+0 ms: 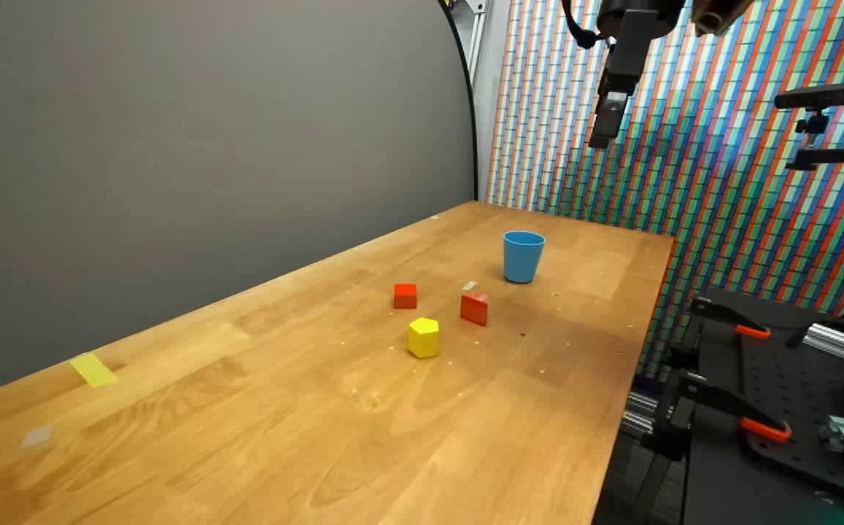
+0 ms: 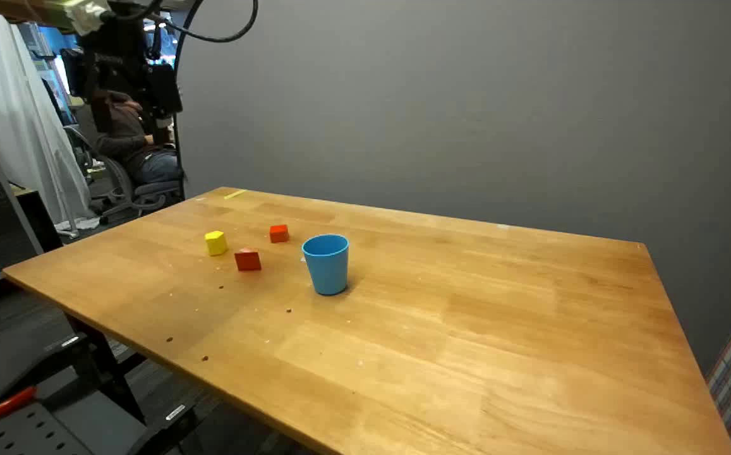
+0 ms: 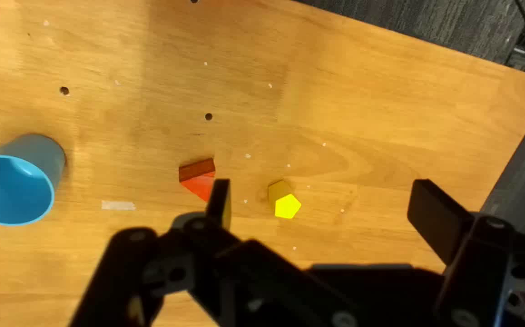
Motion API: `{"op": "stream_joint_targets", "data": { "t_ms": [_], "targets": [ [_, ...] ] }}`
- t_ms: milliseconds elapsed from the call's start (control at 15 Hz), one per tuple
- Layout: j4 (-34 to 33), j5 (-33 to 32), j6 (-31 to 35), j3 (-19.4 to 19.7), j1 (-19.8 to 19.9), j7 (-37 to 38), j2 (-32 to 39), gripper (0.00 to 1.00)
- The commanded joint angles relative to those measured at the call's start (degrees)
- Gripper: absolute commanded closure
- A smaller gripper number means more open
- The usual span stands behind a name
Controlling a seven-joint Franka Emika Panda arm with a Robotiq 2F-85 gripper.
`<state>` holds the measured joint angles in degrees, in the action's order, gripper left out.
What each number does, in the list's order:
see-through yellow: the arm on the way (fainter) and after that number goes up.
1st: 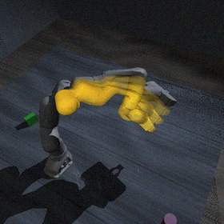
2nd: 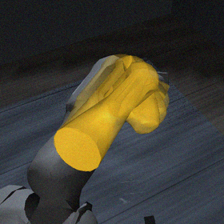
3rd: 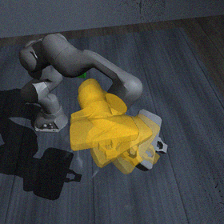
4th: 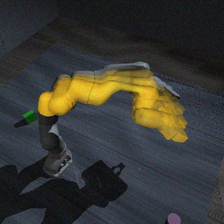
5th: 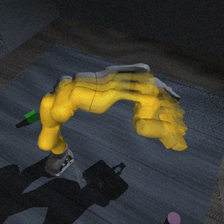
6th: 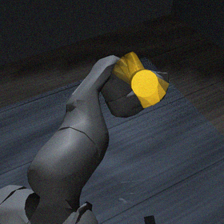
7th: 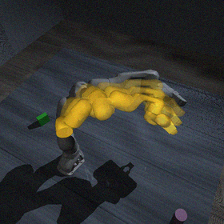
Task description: Put the yellow block inside the light blue cup
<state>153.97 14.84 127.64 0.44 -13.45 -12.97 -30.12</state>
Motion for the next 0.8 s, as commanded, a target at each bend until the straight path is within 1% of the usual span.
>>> {"op": "stream_joint_targets", "data": {
  "t_ms": [0, 200, 267, 467, 600, 733],
  "targets": [
    [-0.2, 0.3, -0.2, -0.5, 0.5, -0.2, 0.0, 0.00],
    [-0.4, 0.3, -0.2, -0.5, 0.5, -0.2, -0.1, 0.00],
    [-1.7, -0.3, 0.6, -1.5, 0.9, 1.8, 2.0, 0.00],
    [-7.5, -2.7, 5.0, -7.0, 0.9, 9.2, 13.4, 0.00],
    [-10.8, -5.1, 6.1, -9.9, 1.0, 13.0, 19.2, 0.00],
    [-14.7, -9.3, 6.8, -12.2, 1.6, 17.4, 26.1, 0.00]
  ]
}}
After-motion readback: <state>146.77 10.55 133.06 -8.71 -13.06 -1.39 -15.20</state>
